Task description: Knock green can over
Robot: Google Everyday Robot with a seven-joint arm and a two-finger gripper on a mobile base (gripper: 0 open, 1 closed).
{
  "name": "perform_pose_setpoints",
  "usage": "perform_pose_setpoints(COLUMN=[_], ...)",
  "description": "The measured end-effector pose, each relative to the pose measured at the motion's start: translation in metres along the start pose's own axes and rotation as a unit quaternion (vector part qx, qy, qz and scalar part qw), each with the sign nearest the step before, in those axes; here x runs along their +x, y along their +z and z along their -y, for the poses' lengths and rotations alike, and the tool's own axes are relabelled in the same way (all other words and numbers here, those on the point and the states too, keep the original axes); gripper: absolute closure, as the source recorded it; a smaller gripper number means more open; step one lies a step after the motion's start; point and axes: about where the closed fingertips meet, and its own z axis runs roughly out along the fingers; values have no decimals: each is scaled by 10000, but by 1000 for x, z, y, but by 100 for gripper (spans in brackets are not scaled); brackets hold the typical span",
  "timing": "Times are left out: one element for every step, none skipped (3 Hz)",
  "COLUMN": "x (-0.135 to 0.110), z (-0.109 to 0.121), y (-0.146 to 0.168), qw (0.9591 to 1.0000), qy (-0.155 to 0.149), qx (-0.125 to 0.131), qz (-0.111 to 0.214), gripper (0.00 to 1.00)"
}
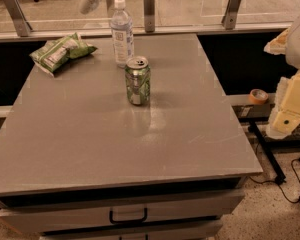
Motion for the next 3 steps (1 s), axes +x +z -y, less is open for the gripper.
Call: perform_pose_setpoints(x=[0, -19, -60], z=[0, 7, 28], y=[0, 9, 46], qw=[10000, 9984, 9838], qy=[0, -39, -214], qx=[1, -107, -433], qz=[1, 550, 1726], gripper=[0, 0, 0])
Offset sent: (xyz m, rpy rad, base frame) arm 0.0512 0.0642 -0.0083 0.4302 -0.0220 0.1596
